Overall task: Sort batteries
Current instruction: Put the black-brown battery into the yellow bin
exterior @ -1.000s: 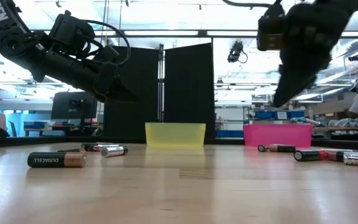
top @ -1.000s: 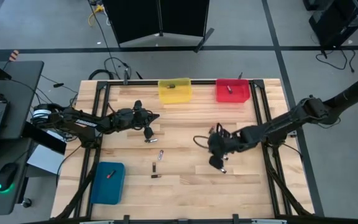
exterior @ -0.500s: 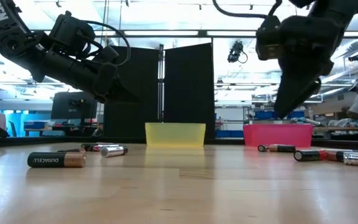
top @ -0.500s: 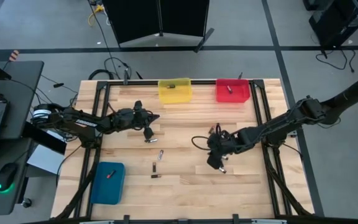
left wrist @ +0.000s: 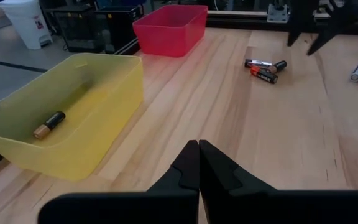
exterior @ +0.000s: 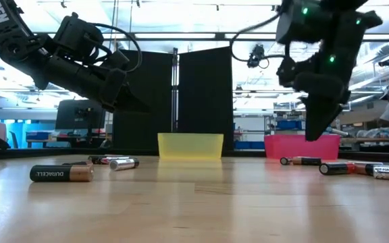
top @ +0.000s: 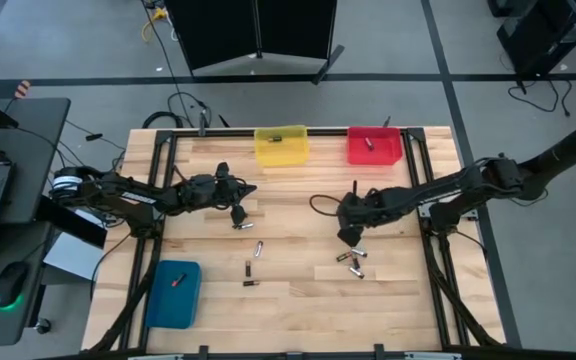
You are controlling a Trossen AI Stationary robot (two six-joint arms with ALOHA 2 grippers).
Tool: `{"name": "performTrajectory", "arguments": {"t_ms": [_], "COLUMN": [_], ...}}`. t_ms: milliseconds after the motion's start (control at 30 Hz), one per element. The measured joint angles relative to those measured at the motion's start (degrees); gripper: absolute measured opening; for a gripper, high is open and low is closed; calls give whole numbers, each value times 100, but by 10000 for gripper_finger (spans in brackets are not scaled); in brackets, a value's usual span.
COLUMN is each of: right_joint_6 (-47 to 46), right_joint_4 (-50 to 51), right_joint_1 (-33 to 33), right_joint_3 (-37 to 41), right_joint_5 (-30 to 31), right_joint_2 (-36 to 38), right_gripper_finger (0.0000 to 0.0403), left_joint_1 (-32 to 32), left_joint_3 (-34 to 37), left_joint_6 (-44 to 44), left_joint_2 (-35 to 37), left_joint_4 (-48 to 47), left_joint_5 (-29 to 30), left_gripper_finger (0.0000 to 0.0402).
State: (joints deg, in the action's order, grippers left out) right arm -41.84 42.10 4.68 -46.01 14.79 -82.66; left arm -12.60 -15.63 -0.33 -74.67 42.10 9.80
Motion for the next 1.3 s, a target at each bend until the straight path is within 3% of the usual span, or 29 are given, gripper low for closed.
{"name": "performTrajectory", "arguments": {"t_ms": [567, 833, 1067, 1300], "right_joint_6": [592, 585, 587, 593], "right_joint_4": [-777, -884, -887, -667], "right_joint_1": [-618, -631, -624, -261], "right_joint_3": [467, 495, 493, 292], "right_joint_5": [-490, -549, -694, -891], "right_joint_2": [-477, -578, -572, -557], "right_gripper_finger": [171, 138, 57, 56], "left_joint_1": [-2, -2, -2, -2], "left_joint_3": [-1, -1, 0, -1], "left_joint_6": [10, 10, 10, 10], "left_joint_2": [0, 0, 0, 0], "left_joint_4": [-19, -15, -10, -5], "left_joint_5": [-28, -44, -44, -44], "left_gripper_finger": [6, 6, 6, 6]}}
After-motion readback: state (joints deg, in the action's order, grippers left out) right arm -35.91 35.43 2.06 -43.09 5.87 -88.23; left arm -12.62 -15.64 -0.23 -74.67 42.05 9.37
